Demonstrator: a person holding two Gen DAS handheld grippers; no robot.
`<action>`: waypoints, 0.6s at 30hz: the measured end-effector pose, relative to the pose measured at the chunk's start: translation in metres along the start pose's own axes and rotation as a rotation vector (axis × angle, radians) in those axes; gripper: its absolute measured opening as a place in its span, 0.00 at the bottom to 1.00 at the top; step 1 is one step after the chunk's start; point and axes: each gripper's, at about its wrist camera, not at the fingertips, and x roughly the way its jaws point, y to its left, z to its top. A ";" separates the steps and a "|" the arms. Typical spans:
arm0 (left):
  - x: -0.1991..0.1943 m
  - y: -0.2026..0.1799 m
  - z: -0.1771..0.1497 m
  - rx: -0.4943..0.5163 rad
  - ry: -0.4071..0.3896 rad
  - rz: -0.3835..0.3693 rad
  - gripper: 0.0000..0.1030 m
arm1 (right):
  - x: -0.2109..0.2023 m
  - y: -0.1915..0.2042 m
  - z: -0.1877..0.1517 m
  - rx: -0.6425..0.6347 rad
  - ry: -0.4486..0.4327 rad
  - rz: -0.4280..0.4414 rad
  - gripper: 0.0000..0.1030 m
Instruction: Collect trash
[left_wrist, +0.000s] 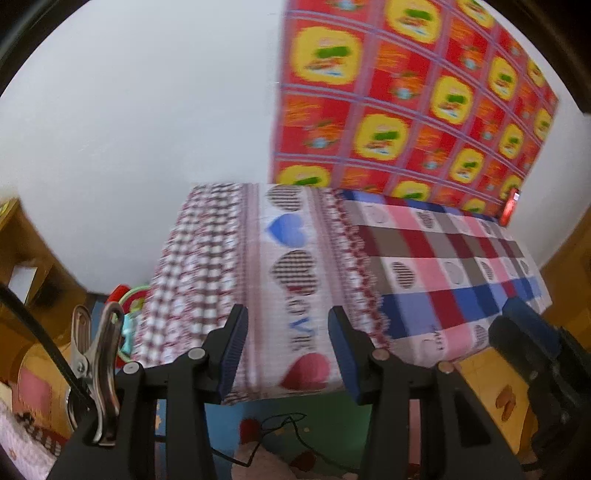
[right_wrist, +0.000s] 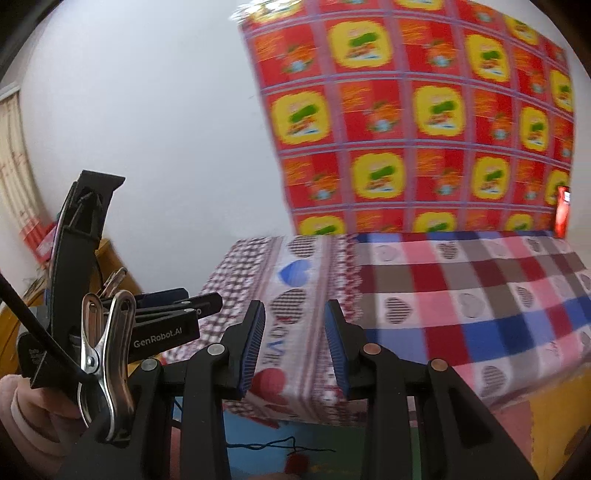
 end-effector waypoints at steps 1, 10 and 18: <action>0.001 -0.012 0.003 0.016 -0.003 -0.015 0.46 | -0.003 -0.008 0.002 0.008 -0.006 -0.017 0.33; 0.022 -0.095 0.027 0.125 -0.028 -0.083 0.46 | -0.004 -0.079 0.017 0.046 -0.032 -0.153 0.33; 0.064 -0.153 0.053 0.157 -0.037 -0.111 0.46 | 0.016 -0.134 0.036 0.048 -0.032 -0.224 0.33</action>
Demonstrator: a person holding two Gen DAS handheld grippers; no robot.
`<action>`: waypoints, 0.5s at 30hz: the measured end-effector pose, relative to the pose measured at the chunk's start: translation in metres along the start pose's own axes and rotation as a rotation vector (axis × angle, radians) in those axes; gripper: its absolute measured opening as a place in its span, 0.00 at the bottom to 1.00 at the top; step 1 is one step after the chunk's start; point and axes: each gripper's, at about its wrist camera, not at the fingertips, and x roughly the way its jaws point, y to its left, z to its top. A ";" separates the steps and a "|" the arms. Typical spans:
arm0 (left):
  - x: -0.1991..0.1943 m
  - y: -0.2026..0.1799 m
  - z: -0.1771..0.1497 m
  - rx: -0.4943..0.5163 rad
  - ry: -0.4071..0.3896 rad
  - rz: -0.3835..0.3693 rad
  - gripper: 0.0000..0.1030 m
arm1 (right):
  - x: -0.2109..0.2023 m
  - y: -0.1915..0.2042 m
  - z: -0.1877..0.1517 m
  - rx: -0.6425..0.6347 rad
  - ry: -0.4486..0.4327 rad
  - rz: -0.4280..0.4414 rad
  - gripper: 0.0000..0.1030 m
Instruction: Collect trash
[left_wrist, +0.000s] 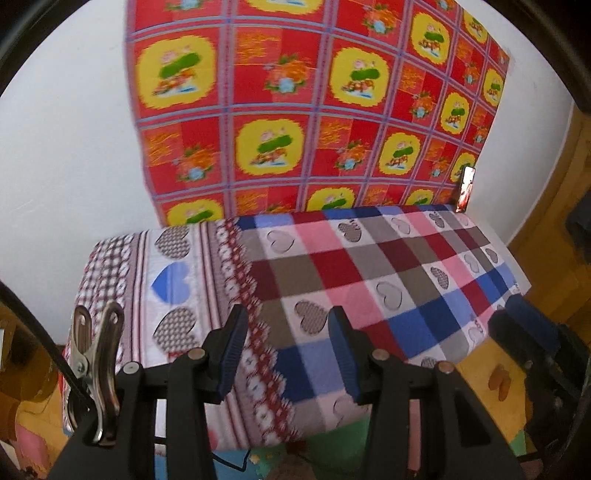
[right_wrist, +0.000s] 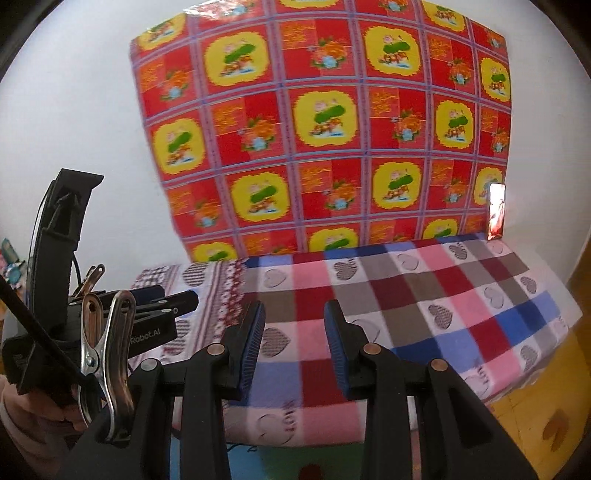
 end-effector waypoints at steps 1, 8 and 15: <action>0.007 -0.005 0.004 0.000 0.000 0.000 0.46 | 0.005 -0.004 0.003 0.002 0.001 -0.006 0.33; 0.049 -0.028 0.029 0.008 0.029 -0.022 0.46 | 0.036 -0.027 0.012 0.034 0.016 -0.036 0.33; 0.074 -0.037 0.042 -0.005 0.048 -0.022 0.46 | 0.056 -0.040 0.016 0.054 0.038 -0.041 0.33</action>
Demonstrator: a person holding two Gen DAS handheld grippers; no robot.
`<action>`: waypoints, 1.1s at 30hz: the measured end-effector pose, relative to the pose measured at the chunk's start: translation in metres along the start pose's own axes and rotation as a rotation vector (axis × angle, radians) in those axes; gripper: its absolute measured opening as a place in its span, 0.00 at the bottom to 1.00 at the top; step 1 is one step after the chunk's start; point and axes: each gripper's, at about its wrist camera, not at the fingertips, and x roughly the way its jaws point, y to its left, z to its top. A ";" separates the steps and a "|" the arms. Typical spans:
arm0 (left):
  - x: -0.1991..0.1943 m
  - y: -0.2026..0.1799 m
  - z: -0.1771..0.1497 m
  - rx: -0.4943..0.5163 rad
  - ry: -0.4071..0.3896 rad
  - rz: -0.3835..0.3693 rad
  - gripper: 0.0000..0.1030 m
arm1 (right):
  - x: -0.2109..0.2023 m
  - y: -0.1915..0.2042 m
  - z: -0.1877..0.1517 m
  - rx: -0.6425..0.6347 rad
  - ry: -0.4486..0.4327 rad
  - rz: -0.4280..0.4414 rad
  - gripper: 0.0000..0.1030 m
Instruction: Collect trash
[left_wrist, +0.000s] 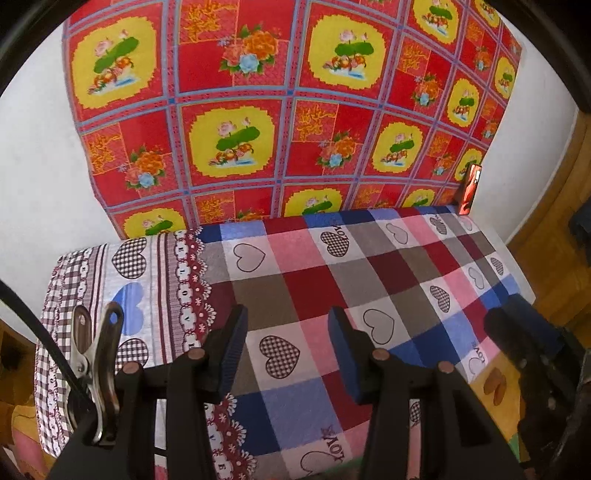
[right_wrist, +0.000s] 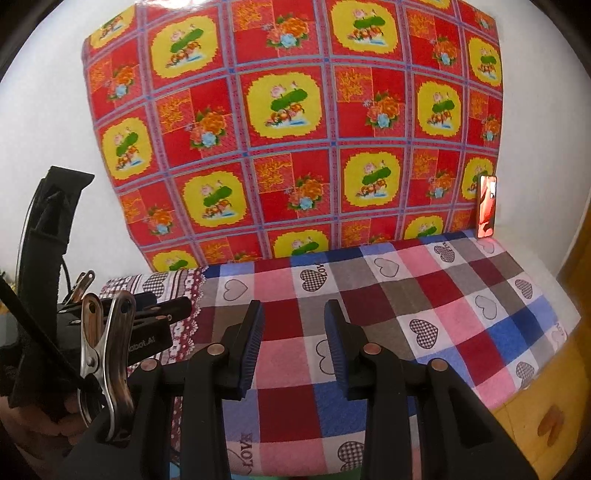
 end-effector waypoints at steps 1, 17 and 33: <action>0.002 -0.001 0.001 0.002 0.002 0.005 0.46 | 0.003 -0.001 0.001 0.004 0.005 0.006 0.33; 0.022 -0.004 0.011 -0.040 0.028 0.045 0.46 | 0.033 -0.005 0.011 -0.027 0.057 0.050 0.33; 0.029 -0.016 0.014 -0.032 0.038 0.040 0.46 | 0.032 -0.020 0.009 0.002 0.052 0.047 0.33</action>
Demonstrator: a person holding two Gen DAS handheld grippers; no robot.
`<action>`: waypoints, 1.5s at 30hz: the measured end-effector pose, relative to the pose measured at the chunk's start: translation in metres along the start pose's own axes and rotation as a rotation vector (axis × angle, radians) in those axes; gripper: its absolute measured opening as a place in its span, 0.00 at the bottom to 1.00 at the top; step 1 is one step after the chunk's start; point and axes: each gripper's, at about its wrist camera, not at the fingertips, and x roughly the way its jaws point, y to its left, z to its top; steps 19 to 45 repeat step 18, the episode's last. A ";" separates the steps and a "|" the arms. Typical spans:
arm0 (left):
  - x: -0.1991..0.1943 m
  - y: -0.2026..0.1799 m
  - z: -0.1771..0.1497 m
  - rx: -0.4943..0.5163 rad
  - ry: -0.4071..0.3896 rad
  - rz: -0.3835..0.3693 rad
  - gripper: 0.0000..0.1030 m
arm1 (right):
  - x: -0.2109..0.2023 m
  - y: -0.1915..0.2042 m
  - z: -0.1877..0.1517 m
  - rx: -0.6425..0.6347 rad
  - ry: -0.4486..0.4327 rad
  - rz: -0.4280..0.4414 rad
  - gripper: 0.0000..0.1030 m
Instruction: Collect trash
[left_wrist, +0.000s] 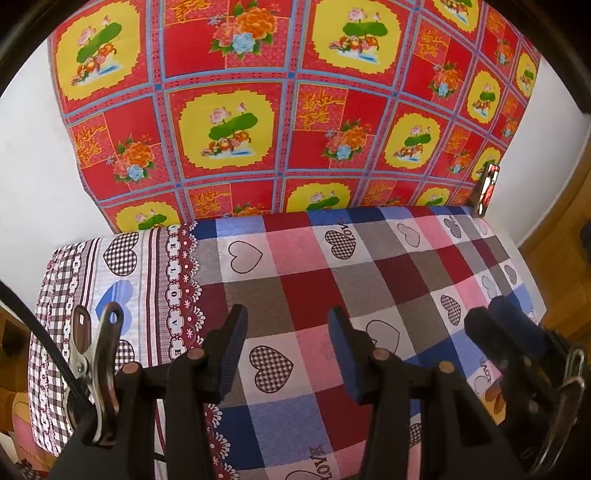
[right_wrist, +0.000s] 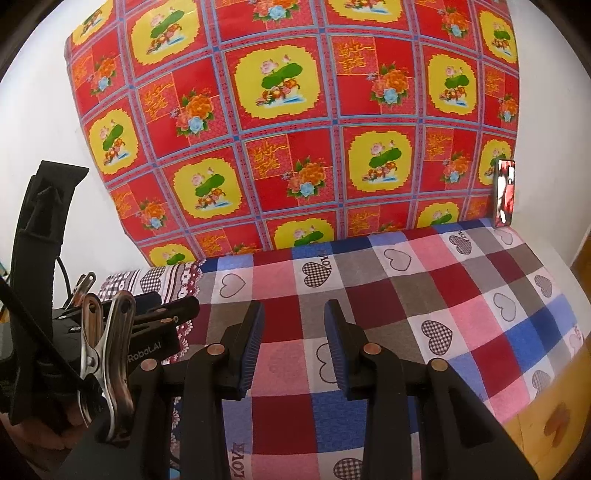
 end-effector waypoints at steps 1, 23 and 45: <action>0.000 -0.002 0.000 0.004 -0.005 -0.001 0.47 | 0.000 -0.002 0.000 0.002 0.000 0.001 0.33; -0.008 -0.057 -0.005 -0.053 0.001 0.095 0.47 | -0.021 -0.078 0.006 -0.040 -0.007 0.119 0.33; -0.008 -0.057 -0.005 -0.053 0.001 0.095 0.47 | -0.021 -0.078 0.006 -0.040 -0.007 0.119 0.33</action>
